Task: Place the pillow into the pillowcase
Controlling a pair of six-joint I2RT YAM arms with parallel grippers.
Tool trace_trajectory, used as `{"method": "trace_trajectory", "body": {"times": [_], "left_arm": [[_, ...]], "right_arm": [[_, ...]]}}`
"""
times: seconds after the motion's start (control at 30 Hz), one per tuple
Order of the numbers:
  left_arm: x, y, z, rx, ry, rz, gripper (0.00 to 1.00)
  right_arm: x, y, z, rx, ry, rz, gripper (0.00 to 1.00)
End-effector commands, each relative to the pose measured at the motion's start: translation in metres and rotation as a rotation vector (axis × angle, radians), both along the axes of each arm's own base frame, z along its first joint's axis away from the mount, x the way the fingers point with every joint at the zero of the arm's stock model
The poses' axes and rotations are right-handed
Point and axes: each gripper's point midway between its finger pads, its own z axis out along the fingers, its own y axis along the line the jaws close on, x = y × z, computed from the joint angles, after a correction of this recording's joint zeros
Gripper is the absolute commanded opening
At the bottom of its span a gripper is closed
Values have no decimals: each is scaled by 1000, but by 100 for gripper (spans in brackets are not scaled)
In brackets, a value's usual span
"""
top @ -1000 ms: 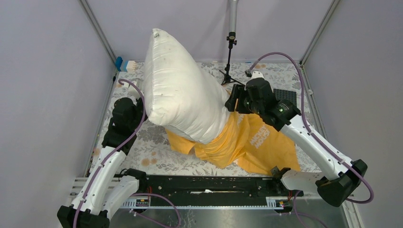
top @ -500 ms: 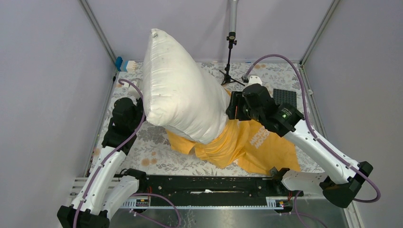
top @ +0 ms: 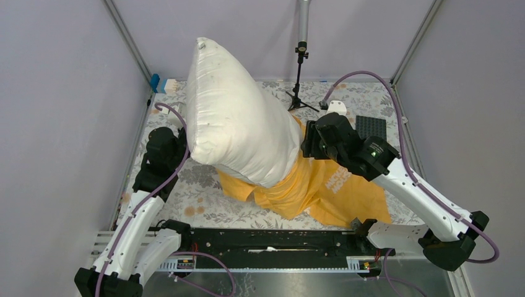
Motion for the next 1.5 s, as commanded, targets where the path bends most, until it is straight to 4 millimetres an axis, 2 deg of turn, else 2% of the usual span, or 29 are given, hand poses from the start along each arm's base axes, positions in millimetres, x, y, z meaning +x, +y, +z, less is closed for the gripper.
{"method": "trace_trajectory", "body": {"times": [0.0, 0.1, 0.33, 0.57, 0.67, 0.83, 1.03, 1.17, 1.47], "left_arm": [[-5, -11, 30, -30, -93, -70, 0], [-5, -11, 32, -30, -97, -72, 0], [-6, -12, 33, -31, -101, -78, 0], [-6, -12, 32, -31, -97, -79, 0], [-6, -12, 32, -33, -99, -78, 0], [-6, -11, 34, -25, -105, -73, 0], [-5, -11, 34, -30, -102, -75, 0], [-6, -12, 34, -31, -104, -77, 0], [-5, -12, 35, -32, -104, -77, 0]], "right_arm": [[5, -11, 29, 11, -73, -64, 57], [6, -13, 31, -2, -76, -75, 56], [8, 2, 14, -28, -28, -45, 56], [13, 10, 9, -37, -26, -33, 57], [14, 6, -1, -88, -10, -49, 57], [13, -17, -11, -187, -5, -113, 57], [10, -28, -11, -212, -9, -134, 47], [13, -15, -14, -192, 0, -100, 41], [33, 16, -2, -162, -22, -46, 42]]}}
